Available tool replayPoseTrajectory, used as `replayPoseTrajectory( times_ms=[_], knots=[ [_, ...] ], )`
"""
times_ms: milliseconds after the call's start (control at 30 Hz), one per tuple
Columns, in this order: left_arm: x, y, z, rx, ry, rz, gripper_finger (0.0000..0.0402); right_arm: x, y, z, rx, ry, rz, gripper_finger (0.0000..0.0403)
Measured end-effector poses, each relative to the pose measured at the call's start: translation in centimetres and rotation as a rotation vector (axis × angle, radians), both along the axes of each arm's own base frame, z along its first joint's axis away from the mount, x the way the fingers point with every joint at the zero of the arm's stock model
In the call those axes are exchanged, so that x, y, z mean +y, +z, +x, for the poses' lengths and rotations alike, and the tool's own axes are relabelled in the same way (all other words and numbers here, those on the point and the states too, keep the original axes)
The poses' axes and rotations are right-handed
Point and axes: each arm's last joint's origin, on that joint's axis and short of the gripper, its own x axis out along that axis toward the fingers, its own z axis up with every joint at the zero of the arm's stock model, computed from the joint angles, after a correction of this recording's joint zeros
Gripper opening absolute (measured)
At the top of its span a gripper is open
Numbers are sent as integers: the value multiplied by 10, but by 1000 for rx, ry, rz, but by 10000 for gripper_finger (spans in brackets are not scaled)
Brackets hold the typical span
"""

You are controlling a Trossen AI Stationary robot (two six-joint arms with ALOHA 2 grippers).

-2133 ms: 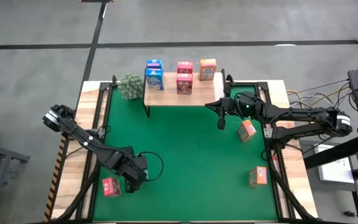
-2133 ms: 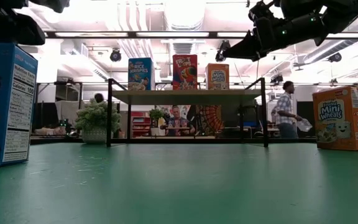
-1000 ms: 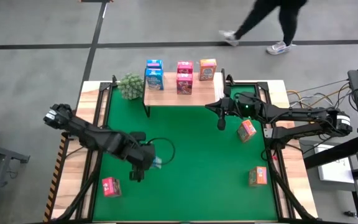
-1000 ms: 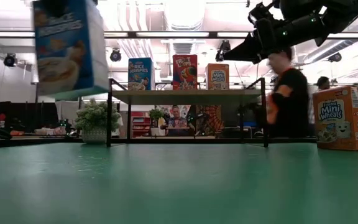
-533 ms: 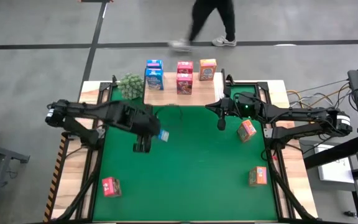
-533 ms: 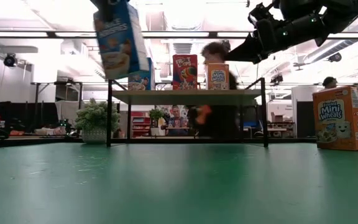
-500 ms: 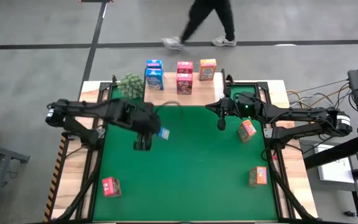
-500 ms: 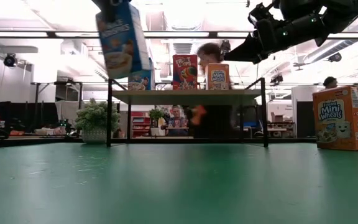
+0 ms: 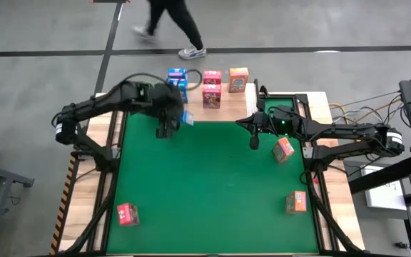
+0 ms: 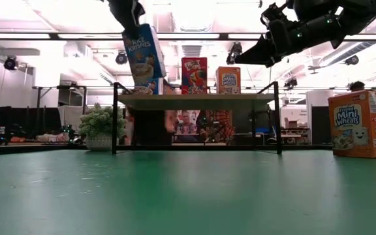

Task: Stack cereal on shelf
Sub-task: Put the blue cereal box on the shelf aligned with the other blue cereal boxes

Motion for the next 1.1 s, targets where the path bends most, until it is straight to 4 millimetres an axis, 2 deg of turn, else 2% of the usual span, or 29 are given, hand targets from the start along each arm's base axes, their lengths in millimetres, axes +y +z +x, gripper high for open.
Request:
replayPoseTrajectory(
  times_ms=[200, 433, 867, 1100],
  knots=[
    [31, 1, -7, -8, 49, 31, 131, 0, 0, 0, 0, 0, 0, 13],
    [53, 1, -16, -8, 97, 12, 131, 0, 0, 0, 0, 0, 0, 12],
    [57, 0, -18, -23, 116, -34, 131, 0, -1, 0, 8, 0, 2, 13],
    [60, -7, -14, 2, 143, -60, 135, 0, -3, -1, 27, 0, 8, 13]
  ],
)
